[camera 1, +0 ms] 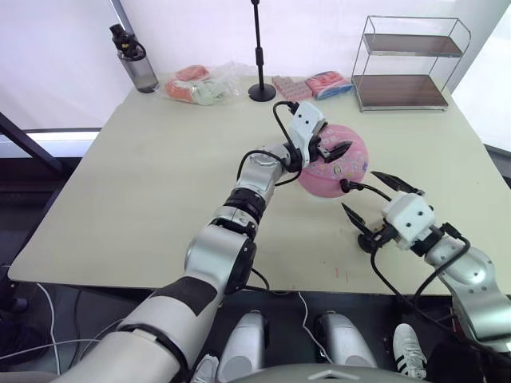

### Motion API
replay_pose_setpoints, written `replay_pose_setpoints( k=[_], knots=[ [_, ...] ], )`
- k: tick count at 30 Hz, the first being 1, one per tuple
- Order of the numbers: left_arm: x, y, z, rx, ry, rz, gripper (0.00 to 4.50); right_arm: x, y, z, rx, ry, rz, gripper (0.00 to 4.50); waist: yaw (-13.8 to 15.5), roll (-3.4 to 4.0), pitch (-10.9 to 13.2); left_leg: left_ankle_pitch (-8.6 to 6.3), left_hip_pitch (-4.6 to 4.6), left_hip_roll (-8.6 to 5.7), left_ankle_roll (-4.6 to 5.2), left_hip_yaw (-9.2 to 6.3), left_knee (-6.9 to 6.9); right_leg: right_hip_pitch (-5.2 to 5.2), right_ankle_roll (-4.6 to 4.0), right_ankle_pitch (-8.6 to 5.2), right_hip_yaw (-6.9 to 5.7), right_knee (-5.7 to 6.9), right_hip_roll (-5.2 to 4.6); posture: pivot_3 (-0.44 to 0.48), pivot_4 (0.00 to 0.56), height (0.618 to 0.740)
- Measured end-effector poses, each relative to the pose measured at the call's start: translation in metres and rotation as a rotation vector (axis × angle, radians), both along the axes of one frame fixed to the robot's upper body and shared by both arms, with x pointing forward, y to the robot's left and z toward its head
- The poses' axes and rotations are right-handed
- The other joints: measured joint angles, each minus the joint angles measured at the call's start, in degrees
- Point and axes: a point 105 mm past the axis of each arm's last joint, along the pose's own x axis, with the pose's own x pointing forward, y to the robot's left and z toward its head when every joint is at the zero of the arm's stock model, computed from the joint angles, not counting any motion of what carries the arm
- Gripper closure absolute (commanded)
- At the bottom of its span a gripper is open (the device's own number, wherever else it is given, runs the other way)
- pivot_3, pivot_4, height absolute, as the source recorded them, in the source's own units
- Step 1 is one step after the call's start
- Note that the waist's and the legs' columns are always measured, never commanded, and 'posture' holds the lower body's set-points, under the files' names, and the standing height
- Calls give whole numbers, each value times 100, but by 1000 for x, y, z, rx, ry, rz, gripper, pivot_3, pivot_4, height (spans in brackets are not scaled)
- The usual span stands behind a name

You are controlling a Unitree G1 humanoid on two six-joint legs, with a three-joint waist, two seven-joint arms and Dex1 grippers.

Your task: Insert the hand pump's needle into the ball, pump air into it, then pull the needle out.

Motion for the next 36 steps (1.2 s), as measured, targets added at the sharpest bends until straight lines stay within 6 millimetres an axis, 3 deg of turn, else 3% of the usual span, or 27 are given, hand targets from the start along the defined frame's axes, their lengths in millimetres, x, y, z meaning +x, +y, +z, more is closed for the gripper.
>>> replay_pose_setpoints(
  k=[8,12,28,31,34,36],
  knots=[
    [1,-1,0,-5,0,34,0,29,-8,-13,-434,-93,-62,49,-12,-2,-2,1,3,-4,-1,0,0,0,3,2,1,1,-4,0,150,731],
    [2,-1,0,-6,3,47,0,35,-6,-18,-552,-144,-55,49,-23,-3,-2,2,3,-4,-1,0,0,0,3,2,1,1,-4,0,150,731],
    [3,-5,-1,1,-5,86,0,52,9,-22,-657,-229,-52,49,-26,-5,-3,9,3,-8,-6,-3,0,1,7,7,2,0,-7,0,150,731],
    [3,-5,-1,0,-4,90,0,53,9,-24,-662,-226,-54,762,-26,-5,-3,9,3,-9,-6,-3,0,1,8,8,2,1,-8,0,150,731],
    [3,-5,-2,-1,-4,95,0,53,9,-24,-666,-229,-52,2464,-27,-5,-3,11,4,-9,-6,-3,0,1,7,8,2,2,-8,0,150,731],
    [3,-5,-2,-1,-4,96,0,53,9,-25,-667,-230,-50,3332,-27,-5,-3,11,3,-9,-6,-3,0,1,8,9,2,1,-8,0,150,731]
  ],
)
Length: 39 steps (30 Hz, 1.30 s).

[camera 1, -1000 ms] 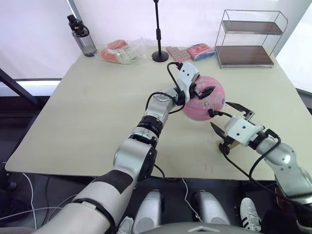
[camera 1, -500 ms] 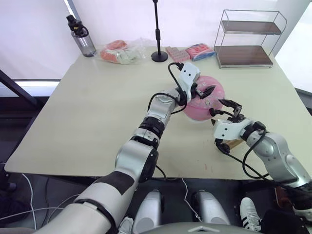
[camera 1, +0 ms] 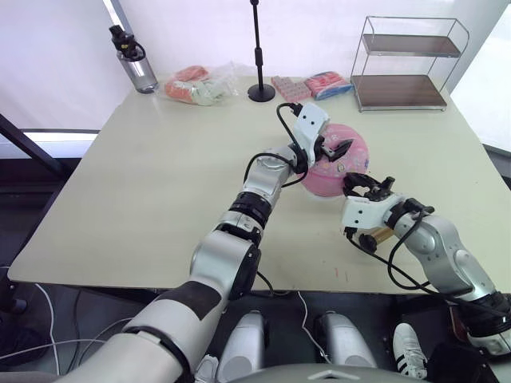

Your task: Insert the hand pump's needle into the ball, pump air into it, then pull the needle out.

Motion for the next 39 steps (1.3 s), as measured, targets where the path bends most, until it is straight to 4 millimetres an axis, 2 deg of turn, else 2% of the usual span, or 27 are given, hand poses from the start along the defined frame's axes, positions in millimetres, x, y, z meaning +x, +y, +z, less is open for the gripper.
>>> replay_pose_setpoints(
  k=[1,2,8,9,10,13,21,28,39],
  knots=[
    [0,0,0,1,1,0,0,0,0,0,1,-5,-1,3842,0,0,0,0,0,0,0,0,0,0,0,0,0,0,0,0,150,731],
    [0,0,0,0,1,2,0,1,-1,1,1,-12,-3,4098,0,-1,-1,0,0,0,0,0,0,0,0,0,0,0,0,0,150,731],
    [1,0,0,-2,1,12,0,1,-1,2,26,-16,-10,4100,-1,-3,-2,1,0,0,0,-1,0,0,0,1,0,0,0,0,150,731],
    [1,0,0,-6,-1,20,0,1,-1,1,145,10,-42,4100,-1,-7,-5,1,-1,0,0,-9,0,1,0,1,-4,-1,1,0,150,731],
    [1,0,0,-7,-1,20,0,0,0,0,168,14,-48,4100,-1,-7,-5,1,-1,0,0,-8,0,1,-1,1,-4,0,1,0,150,731],
    [-1,-1,-3,-20,-3,31,0,-1,-2,-4,469,102,-109,4100,-1,-9,-7,1,-1,-1,0,-7,-1,2,-4,3,-2,-1,-2,0,150,731],
    [-2,-4,-5,-48,-29,75,0,-2,-6,-11,1013,232,-167,4100,3,-8,-7,4,-2,-5,4,-10,-1,3,0,6,-5,-2,-4,0,150,731],
    [-2,-6,-11,-55,-45,139,0,-3,-9,-14,1088,235,-167,4100,9,-7,-8,4,-1,-6,4,-12,-1,4,2,5,-6,-1,-4,0,150,731],
    [-9,-20,-19,-12,-65,138,0,-24,-20,-24,1137,241,-214,4100,172,2,-19,3,-9,-16,5,-21,-1,10,2,3,-20,-12,-14,0,150,731]
  ],
)
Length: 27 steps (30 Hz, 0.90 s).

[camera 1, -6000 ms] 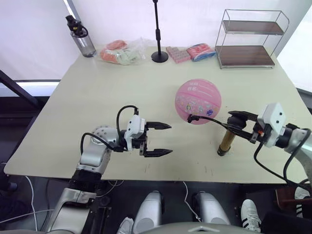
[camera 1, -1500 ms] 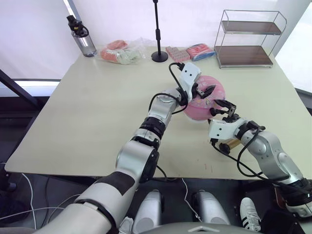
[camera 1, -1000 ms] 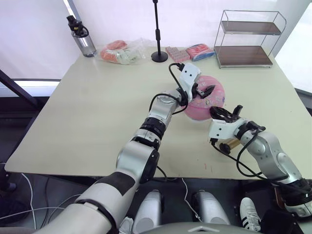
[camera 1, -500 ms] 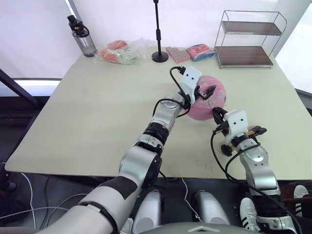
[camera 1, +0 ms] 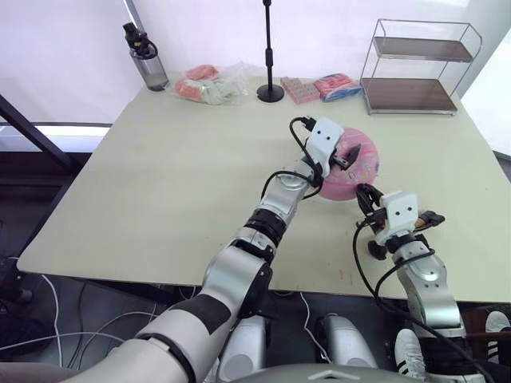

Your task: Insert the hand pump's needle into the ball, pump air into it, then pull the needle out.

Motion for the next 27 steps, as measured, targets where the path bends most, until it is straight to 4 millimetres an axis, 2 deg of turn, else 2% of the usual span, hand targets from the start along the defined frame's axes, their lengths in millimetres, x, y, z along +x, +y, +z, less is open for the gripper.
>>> replay_pose_setpoints(
  k=[10,17,20,21,23,27],
  knots=[
    [-5,-9,-3,40,-12,-31,0,-17,-8,-2,1,11,-1,4100,93,10,-24,-2,-8,-23,3,-14,-7,9,8,-6,-17,-18,-24,0,150,731],
    [-5,-9,-4,38,-8,-29,0,-20,-9,-1,0,9,-5,4100,104,10,-26,-2,-8,-23,4,-17,-8,10,9,-7,-20,-20,-24,0,150,731],
    [3,3,-2,7,-4,62,0,-33,-13,7,-4,-33,-13,4100,72,-1,-42,-3,-3,-22,4,-16,-11,11,11,-8,-16,-21,-24,0,150,731],
    [11,17,-4,-8,9,133,0,-38,-23,5,-23,-24,-39,4100,6,-28,-64,-2,7,-21,4,-16,-12,19,14,-8,-16,-21,-23,0,150,731],
    [13,22,-9,-9,25,163,0,-41,-30,1,-31,-10,-63,4100,-155,-50,-71,-5,78,-19,1,-10,-13,84,2,-16,-6,-21,-24,0,150,731],
    [11,20,-17,-2,45,175,0,-42,-30,3,-30,-13,-60,4100,-260,-45,-98,-21,91,-13,-27,-21,-17,96,-9,-23,-7,-20,-22,0,150,731]
  ],
)
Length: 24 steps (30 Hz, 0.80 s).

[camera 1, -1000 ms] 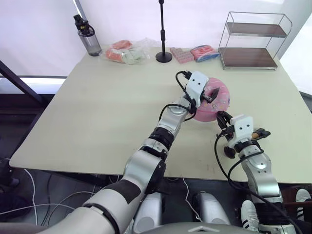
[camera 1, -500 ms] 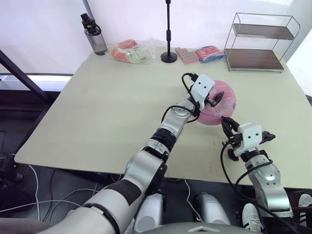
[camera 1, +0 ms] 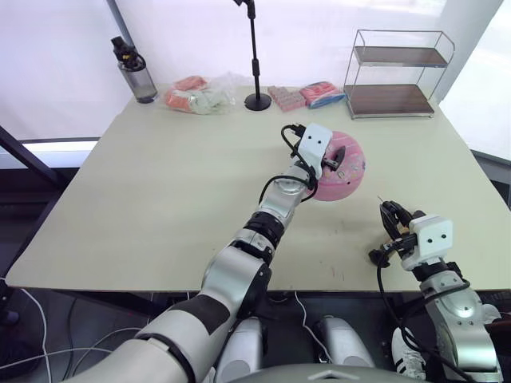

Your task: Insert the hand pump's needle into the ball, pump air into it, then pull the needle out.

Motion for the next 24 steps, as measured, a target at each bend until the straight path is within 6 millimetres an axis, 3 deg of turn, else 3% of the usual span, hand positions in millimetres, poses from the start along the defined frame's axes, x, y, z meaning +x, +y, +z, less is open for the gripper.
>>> replay_pose_setpoints(
  k=[11,17,24],
  knots=[
    [-2,-3,3,-46,12,-40,0,9,-6,5,-65,-12,32,4100,51,19,-16,17,-5,-8,26,4,0,-12,2,1,3,-1,0,0,150,731],
    [-1,-7,13,-113,43,-100,0,21,-8,1,-80,5,42,4100,68,16,4,17,-22,-9,27,1,-4,-26,1,1,-1,-7,1,0,150,731],
    [-3,-12,26,-178,65,-166,0,21,-6,-12,-147,56,108,4100,87,30,30,15,-61,-12,34,-5,-24,-46,26,15,-10,-56,1,0,150,731]
  ],
)
